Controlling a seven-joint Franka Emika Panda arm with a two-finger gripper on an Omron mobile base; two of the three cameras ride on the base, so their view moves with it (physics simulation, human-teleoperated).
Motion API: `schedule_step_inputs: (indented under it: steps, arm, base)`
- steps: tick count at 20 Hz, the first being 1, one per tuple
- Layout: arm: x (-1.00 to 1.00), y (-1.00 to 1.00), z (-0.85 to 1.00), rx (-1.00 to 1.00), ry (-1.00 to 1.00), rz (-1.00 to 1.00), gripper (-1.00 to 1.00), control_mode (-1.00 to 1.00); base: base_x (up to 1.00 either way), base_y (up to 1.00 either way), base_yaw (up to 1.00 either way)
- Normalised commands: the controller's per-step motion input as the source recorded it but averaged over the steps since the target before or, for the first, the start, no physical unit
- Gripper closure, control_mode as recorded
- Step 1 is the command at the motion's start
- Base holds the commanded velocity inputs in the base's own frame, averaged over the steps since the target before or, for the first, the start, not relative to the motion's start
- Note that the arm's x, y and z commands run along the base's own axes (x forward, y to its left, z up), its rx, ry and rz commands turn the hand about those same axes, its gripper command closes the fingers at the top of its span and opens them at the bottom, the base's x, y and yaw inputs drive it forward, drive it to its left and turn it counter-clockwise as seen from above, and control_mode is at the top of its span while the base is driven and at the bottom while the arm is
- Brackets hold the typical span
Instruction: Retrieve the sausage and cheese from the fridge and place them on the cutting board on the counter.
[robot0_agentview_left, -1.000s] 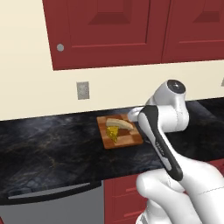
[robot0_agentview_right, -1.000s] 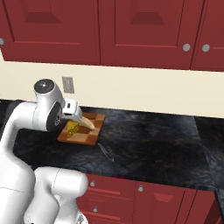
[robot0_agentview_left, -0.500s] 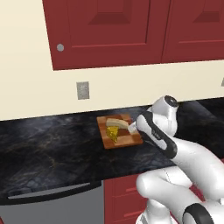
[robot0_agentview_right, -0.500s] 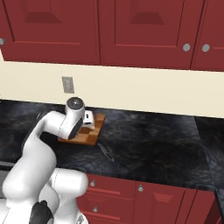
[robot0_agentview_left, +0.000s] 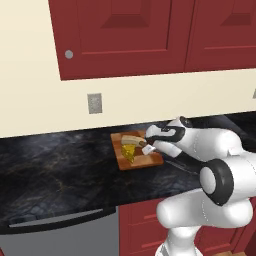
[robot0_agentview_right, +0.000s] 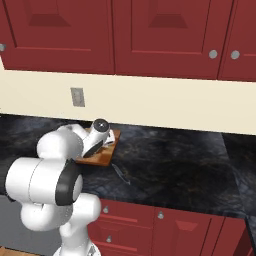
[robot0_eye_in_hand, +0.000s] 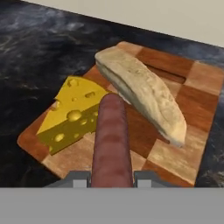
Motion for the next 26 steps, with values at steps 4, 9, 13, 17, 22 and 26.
schedule_step_inputs:
  steps: [4,9,13,17,22,26]
  arm:
    - [0.31,0.0,-0.32,0.0,0.12,0.09,1.0,-1.0]
    - [0.22,0.0,-0.35,0.0,0.12,0.06,1.0,-1.0]
    - [0.4,0.0,-0.18,0.0,0.08,0.05,1.0,-1.0]
    - [0.31,0.1,-0.31,-0.01,0.09,0.04,1.0,-1.0]
    - [0.12,0.28,-0.25,-0.02,0.02,0.04,-1.0,-1.0]
    - [-0.36,0.07,0.21,0.0,-0.1,0.0,-1.0,-1.0]
  base:
    - [0.0,0.0,0.0]
    - [0.0,0.0,0.0]
    - [0.0,0.0,0.0]
    - [0.0,0.0,0.0]
    - [0.0,0.0,0.0]
    - [0.0,0.0,0.0]
